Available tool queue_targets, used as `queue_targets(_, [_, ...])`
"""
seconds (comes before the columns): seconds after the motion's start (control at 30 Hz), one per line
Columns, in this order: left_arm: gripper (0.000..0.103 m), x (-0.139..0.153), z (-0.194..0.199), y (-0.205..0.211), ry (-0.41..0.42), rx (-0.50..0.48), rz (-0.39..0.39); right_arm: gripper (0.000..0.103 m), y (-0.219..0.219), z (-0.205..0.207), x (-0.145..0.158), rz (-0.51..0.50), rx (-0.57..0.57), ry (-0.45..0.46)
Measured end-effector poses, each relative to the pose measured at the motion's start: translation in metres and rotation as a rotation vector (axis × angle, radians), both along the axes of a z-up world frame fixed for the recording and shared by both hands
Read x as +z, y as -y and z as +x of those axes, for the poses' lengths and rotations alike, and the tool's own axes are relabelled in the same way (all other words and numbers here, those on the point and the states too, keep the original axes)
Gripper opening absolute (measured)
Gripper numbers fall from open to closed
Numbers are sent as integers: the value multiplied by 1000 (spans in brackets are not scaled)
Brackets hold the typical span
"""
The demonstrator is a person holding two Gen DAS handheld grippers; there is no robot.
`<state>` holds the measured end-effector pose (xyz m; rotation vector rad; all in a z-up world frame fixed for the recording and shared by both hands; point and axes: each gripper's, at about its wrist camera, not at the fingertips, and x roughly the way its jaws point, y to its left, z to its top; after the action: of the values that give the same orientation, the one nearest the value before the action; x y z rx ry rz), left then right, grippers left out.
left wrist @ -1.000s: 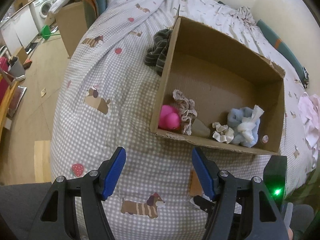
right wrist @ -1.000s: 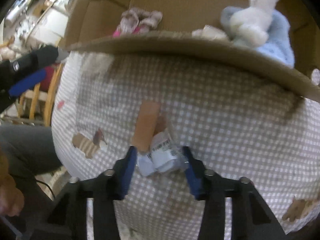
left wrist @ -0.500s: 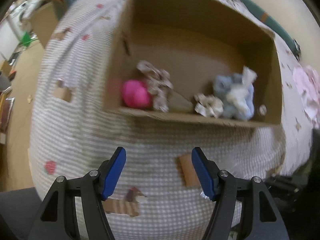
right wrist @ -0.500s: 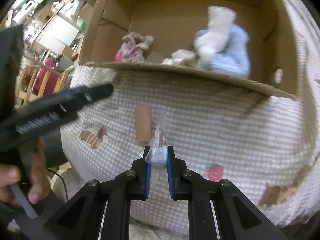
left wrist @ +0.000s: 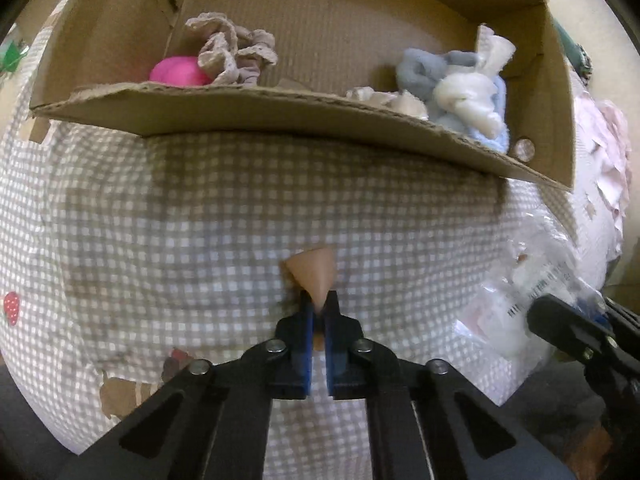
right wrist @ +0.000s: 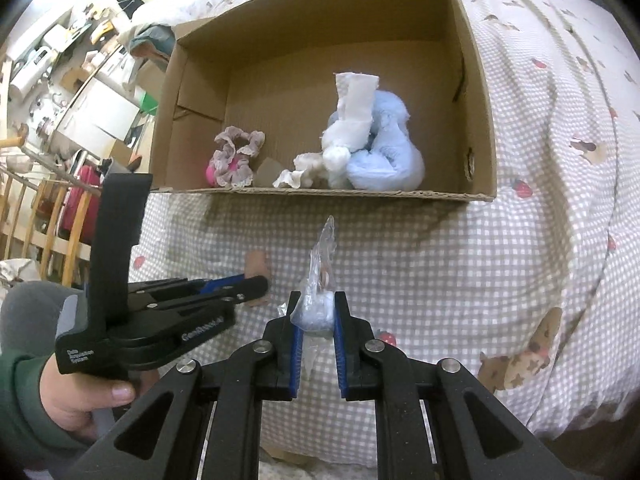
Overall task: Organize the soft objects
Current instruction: 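Lift and carry the tube and plastic bag over the box with both grippers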
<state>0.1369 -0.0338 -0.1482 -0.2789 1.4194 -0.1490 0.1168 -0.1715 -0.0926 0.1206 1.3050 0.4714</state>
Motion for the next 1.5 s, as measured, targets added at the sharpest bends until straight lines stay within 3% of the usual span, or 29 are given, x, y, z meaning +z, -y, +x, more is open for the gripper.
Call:
queue_targets(0.77, [4,85,-43,-68,170,88,81,15,-5,-21,17,32,2,49])
queue_targets(1.03, [4,120,-36,-54,234,43,99,15,-6,-23,55,71,-15,122])
queue_targets(1.33, [4,172,-14,-54,368,37,121,15,-5,-7,106,149,-41,231])
queue_targets(1.5, [4,188,7,-47,414,8,149,15,-3,12,112,154,-46,272])
